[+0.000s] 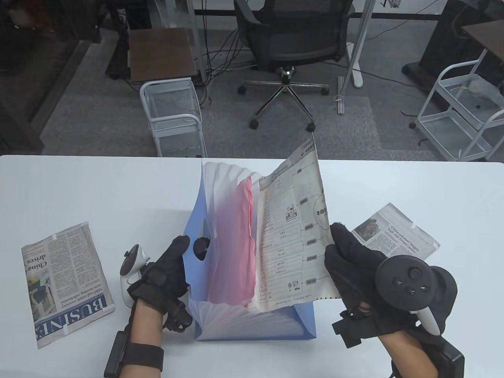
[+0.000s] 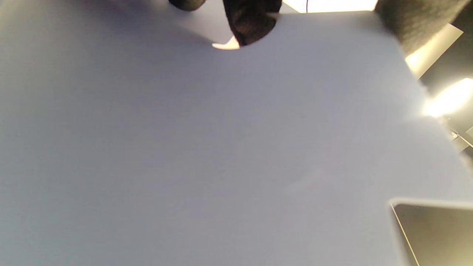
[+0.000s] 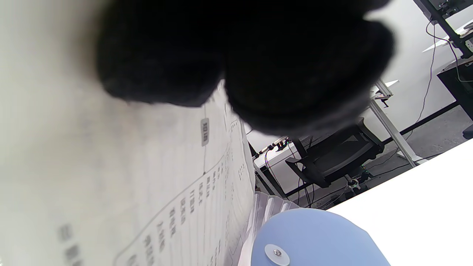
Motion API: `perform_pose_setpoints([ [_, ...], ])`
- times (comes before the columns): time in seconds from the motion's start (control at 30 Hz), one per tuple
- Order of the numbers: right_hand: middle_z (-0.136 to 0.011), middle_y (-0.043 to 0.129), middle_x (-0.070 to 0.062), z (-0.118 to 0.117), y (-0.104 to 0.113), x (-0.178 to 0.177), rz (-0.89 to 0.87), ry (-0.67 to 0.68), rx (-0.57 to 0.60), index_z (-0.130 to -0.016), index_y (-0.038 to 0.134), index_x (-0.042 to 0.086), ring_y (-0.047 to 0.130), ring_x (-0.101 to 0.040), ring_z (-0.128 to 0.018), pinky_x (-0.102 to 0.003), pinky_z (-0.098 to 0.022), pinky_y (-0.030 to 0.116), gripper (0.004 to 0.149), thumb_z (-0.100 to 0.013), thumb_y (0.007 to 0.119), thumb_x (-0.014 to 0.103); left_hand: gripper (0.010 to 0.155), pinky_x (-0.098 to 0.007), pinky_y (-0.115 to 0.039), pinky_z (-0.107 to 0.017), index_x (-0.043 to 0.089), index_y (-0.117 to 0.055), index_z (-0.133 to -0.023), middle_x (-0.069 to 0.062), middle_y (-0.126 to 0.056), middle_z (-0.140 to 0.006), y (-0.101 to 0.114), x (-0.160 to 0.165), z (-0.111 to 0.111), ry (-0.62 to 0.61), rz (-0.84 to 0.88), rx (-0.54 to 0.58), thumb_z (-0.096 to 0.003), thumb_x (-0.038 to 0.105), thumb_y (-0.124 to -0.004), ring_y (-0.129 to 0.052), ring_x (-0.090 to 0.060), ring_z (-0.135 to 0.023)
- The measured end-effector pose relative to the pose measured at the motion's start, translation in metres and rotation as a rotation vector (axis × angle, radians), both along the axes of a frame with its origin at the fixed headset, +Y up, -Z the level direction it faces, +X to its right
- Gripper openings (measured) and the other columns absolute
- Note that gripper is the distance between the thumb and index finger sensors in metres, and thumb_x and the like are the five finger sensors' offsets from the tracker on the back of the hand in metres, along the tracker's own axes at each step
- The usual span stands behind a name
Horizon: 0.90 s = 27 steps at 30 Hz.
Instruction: Sort materials into accordion folder compartments
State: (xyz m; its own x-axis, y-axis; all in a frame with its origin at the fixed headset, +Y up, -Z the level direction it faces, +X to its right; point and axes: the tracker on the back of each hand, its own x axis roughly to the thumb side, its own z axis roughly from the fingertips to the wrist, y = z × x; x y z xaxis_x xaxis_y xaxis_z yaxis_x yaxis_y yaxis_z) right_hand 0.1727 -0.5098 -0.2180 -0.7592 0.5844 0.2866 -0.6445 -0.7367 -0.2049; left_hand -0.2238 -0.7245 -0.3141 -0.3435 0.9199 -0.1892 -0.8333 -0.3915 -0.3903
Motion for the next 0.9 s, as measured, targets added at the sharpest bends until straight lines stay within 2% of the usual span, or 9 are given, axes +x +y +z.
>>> perform_pose_setpoints([
  [0.4, -0.032, 0.101, 0.007, -0.002, 0.002, -0.006, 0.003, 0.028, -0.001, -0.095, 0.073, 0.005, 0.104, -0.026, -0.016, -0.023, -0.004, 0.086, 0.048, -0.058, 0.079, 0.033, 0.074, -0.073, -0.036, -0.066, 0.012, -0.061, -0.106, -0.035, -0.011, -0.122, 0.0, 0.0, 0.0, -0.002, -0.003, 0.0, -0.0619, 0.071, -0.068, -0.01, -0.067, -0.101],
  [0.73, -0.033, 0.101, 0.007, -0.021, -0.008, -0.018, 0.034, 0.03, -0.094, -0.095, 0.074, 0.005, 0.104, -0.026, -0.017, -0.023, -0.004, 0.086, 0.047, -0.058, 0.079, 0.034, 0.074, -0.073, -0.035, -0.066, 0.012, -0.061, -0.106, -0.035, -0.01, -0.122, -0.001, 0.0, -0.001, -0.002, -0.005, 0.001, -0.0619, 0.071, -0.068, -0.01, -0.067, -0.102],
  [0.9, -0.038, 0.103, 0.006, -0.034, -0.017, -0.032, 0.13, 0.014, -0.22, -0.091, 0.078, 0.008, 0.106, -0.028, -0.02, -0.024, -0.006, 0.088, 0.043, -0.059, 0.078, 0.037, 0.074, -0.073, -0.036, -0.066, 0.012, -0.061, -0.105, -0.035, -0.011, -0.122, -0.001, 0.001, -0.001, -0.011, -0.011, 0.001, -0.0618, 0.071, -0.068, -0.01, -0.066, -0.102],
])
